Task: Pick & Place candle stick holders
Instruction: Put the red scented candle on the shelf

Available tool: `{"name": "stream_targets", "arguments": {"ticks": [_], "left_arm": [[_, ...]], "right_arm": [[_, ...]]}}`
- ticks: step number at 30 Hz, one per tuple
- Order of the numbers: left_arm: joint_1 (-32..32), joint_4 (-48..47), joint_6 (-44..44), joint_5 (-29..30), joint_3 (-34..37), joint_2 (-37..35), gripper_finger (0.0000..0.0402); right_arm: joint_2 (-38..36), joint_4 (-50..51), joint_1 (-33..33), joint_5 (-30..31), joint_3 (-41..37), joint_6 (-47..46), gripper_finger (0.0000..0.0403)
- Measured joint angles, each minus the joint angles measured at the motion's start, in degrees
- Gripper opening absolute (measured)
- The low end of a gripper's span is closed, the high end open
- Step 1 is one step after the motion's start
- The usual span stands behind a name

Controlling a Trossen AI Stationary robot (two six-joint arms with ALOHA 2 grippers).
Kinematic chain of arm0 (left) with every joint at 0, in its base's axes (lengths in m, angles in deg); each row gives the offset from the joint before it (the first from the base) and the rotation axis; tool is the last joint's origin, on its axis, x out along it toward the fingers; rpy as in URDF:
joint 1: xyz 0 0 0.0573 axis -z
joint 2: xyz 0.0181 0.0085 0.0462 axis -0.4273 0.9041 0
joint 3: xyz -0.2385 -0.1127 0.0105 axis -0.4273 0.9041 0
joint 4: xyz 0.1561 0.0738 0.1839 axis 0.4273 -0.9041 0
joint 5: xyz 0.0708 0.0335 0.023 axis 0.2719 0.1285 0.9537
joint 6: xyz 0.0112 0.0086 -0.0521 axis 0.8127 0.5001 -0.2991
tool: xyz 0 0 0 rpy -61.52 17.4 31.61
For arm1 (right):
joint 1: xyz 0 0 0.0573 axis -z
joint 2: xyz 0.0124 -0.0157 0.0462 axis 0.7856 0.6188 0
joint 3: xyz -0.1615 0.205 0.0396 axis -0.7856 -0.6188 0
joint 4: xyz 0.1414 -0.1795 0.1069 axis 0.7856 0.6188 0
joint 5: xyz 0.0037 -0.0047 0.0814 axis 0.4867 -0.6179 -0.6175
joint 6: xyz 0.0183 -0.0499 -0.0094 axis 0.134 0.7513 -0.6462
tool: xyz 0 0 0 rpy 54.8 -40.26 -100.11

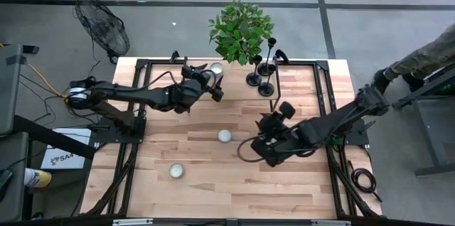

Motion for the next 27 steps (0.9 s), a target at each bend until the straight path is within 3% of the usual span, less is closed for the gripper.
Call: {"name": "stream_targets", "arguments": {"ticks": [7, 13, 27], "left_arm": [[2.97, -7.52, 0.21, -1.03, -0.03, -5.11, 0.0372], [6.87, -17.87, -4.92, -1.58, -0.02, -9.42, 0.0372], [21.45, -38.22, -22.78, -2.42, 0.0, -14.78, 0.0372]], "right_arm": [[-16.2, -24.08, -0.21, -4.4, -23.65, 5.17, 0.0142], [-29.96, -43.48, 0.62, -8.62, -41.86, 12.21, 0.0142], [-51.43, -58.21, 0.66, -15.4, -65.1, 22.44, 0.0142]]}}
